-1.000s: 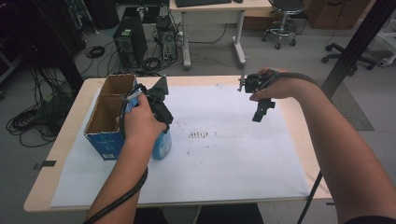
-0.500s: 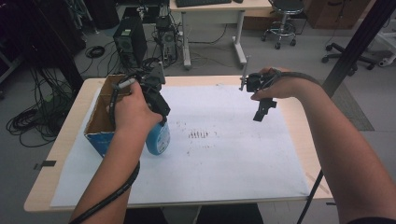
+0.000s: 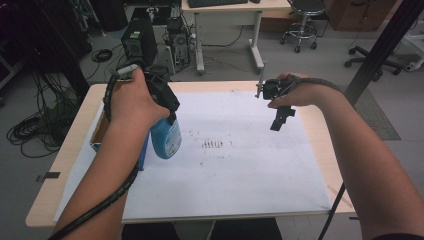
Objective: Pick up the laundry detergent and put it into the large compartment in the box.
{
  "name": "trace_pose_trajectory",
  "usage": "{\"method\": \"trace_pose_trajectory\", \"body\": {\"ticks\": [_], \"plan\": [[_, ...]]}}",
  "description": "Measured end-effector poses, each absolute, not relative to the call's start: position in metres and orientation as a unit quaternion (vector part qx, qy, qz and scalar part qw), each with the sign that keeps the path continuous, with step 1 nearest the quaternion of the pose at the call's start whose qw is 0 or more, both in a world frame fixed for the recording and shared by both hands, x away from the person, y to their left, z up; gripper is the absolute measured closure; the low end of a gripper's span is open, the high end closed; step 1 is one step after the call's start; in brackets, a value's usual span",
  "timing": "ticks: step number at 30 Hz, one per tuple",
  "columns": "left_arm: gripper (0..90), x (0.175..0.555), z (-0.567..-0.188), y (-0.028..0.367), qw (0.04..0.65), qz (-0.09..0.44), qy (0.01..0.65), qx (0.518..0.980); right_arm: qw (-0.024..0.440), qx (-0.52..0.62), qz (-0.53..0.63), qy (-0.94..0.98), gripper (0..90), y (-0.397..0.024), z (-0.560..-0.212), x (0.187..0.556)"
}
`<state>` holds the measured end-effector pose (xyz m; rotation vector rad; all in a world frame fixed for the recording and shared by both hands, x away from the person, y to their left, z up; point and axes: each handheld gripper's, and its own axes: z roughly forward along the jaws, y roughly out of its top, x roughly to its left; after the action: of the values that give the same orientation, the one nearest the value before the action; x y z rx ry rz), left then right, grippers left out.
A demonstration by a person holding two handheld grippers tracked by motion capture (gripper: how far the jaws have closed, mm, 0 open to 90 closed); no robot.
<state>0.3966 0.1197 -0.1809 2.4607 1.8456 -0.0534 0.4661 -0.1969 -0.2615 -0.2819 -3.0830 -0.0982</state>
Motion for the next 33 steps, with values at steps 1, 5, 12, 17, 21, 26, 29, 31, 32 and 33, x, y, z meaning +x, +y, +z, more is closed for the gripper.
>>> {"method": "trace_pose_trajectory", "body": {"ticks": [1,5,12,17,21,26,29,31,32,33], "plan": [[36.1,0.397,-0.178,0.122,0.031,-0.022,0.599,0.8,0.022,-0.093,-0.032,-0.995,4.7,-0.197,-0.261,0.466],[36.1,0.398,-0.171,0.126,0.035,-0.031,0.598,0.8,0.021,-0.092,-0.033,-0.995,4.8,-0.196,-0.262,0.465],[36.1,0.398,-0.148,0.135,0.038,-0.028,0.6,0.799,0.022,-0.091,-0.031,-0.995,4.8,-0.194,-0.262,0.465],[36.1,0.396,-0.131,0.143,0.046,-0.025,0.606,0.794,0.022,-0.089,-0.032,-0.995,4.9,-0.193,-0.263,0.465],[36.1,0.398,-0.12,0.15,0.049,-0.02,0.616,0.786,0.022,-0.091,-0.033,-0.995,4.8,-0.194,-0.262,0.466],[36.1,0.399,-0.106,0.16,0.059,-0.018,0.624,0.779,0.021,-0.09,-0.033,-0.995,4.8,-0.194,-0.262,0.466],[36.2,0.397,-0.095,0.164,0.062,-0.009,0.628,0.775,0.022,-0.089,-0.032,-0.995,4.9,-0.193,-0.263,0.466],[36.2,0.396,-0.089,0.167,0.062,-0.004,0.631,0.774,0.023,-0.091,-0.03,-0.995,4.8,-0.194,-0.264,0.466],[36.1,0.396,-0.086,0.169,0.062,-0.003,0.634,0.771,0.023,-0.091,-0.03,-0.995,4.8,-0.194,-0.264,0.466],[36.2,0.397,-0.083,0.171,0.062,-0.002,0.637,0.769,0.024,-0.091,-0.03,-0.995,4.8,-0.194,-0.263,0.467]]}}
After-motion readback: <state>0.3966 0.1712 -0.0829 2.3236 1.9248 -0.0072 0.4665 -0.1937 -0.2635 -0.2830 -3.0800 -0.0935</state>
